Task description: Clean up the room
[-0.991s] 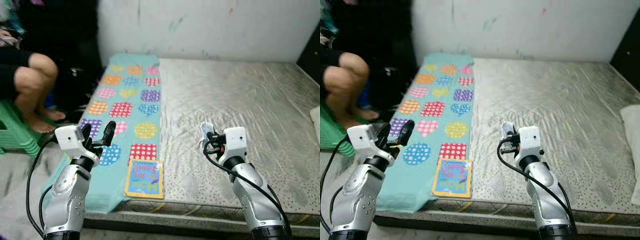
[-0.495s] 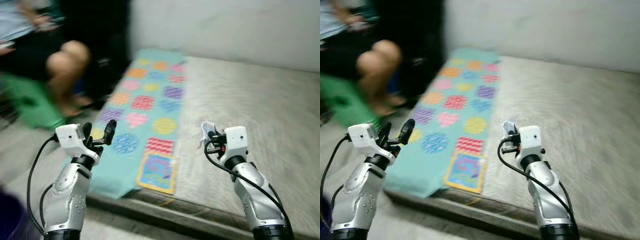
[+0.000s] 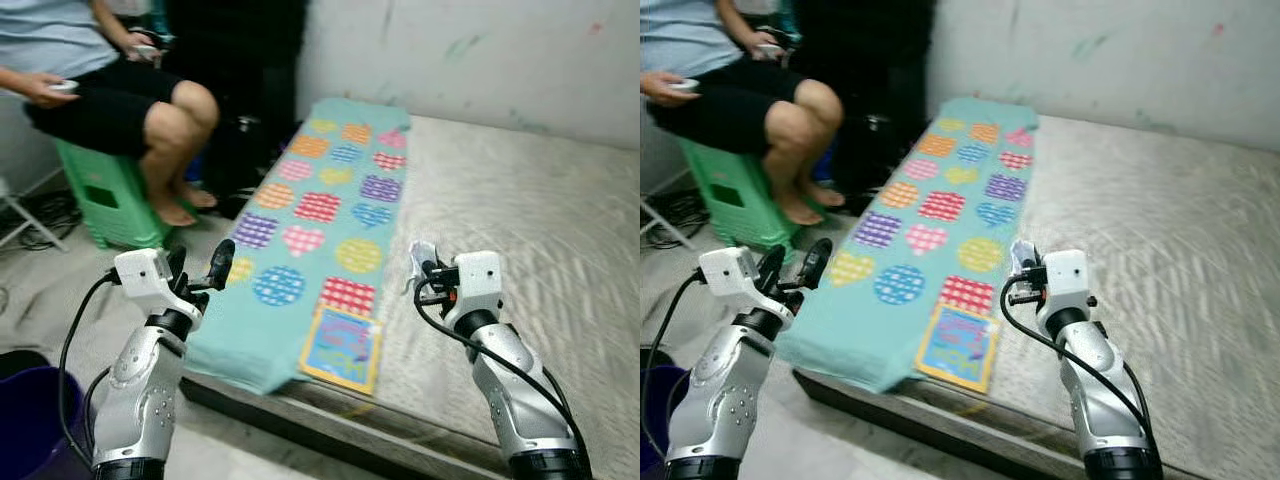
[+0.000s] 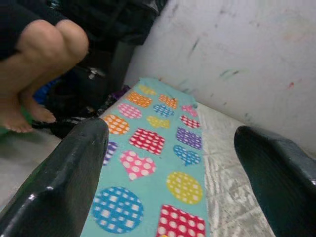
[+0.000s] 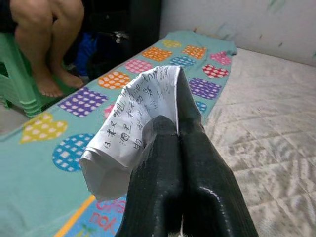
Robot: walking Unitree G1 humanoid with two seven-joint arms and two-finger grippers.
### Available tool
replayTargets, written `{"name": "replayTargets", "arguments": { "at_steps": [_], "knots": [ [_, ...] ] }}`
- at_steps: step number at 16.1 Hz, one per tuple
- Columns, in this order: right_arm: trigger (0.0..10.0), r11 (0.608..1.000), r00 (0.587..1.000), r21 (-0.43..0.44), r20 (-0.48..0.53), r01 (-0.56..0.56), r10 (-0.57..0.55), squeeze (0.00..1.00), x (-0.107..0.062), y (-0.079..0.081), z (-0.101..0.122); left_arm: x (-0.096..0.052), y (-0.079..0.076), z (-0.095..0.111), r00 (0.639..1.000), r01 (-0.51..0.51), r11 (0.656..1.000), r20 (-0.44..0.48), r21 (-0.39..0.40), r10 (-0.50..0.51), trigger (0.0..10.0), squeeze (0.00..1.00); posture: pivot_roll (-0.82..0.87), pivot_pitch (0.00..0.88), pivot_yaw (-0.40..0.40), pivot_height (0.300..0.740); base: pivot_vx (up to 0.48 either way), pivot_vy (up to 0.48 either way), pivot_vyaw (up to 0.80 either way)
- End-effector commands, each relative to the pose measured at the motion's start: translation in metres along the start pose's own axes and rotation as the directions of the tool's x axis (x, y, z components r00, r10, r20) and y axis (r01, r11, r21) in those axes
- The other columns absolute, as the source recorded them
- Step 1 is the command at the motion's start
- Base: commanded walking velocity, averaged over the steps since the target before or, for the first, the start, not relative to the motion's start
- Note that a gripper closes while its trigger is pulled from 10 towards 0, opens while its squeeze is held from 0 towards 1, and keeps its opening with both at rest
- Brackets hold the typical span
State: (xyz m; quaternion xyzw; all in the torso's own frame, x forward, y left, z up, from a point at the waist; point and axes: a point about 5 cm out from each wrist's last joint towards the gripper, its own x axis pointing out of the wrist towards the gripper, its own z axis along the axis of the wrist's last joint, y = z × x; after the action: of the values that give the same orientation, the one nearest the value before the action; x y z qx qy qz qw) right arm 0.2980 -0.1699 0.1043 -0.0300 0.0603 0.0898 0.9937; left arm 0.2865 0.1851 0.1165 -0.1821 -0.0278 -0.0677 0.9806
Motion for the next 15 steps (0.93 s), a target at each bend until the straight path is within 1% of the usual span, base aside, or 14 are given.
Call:
{"name": "replayTargets", "arguments": {
  "at_steps": [1, 11, 13, 15],
  "knots": [
    [10.0, 1.000, 1.000, 0.004, 0.016, -0.005, 0.005, 0.00, 0.0020, 0.0027, 0.0038, 0.0001, 0.0040, 0.0010, 1.000, -0.007, 1.000, -0.011, 0.010, 0.007, 10.0, 0.00, -0.09, 0.008, -0.002, 0.740, 0.000, 0.480, 0.00],
    [10.0, 1.000, 1.000, -0.006, 0.013, -0.024, 0.024, 0.00, 0.0024, 0.0038, 0.0030, 0.0007, 0.0030, -0.0007, 1.000, -0.006, 1.000, -0.016, 0.008, 0.006, 10.0, 0.00, -0.09, 0.000, -0.005, 0.740, 0.000, 0.480, 0.00],
    [10.0, 1.000, 1.000, -0.004, 0.012, -0.027, 0.028, 0.00, 0.0027, 0.0044, 0.0025, 0.0008, 0.0034, -0.0008, 1.000, -0.007, 1.000, -0.015, 0.010, 0.007, 10.0, 0.00, -0.09, 0.000, -0.005, 0.740, 0.000, 0.336, 0.00],
    [10.0, 0.999, 0.999, -0.005, 0.013, -0.032, 0.032, 0.00, 0.0029, 0.0047, 0.0023, 0.0009, 0.0037, -0.0006, 1.000, -0.009, 1.000, -0.014, 0.018, 0.009, 10.0, 0.00, -0.09, 0.000, -0.003, 0.740, 0.000, 0.000, 0.00]
  ]
}}
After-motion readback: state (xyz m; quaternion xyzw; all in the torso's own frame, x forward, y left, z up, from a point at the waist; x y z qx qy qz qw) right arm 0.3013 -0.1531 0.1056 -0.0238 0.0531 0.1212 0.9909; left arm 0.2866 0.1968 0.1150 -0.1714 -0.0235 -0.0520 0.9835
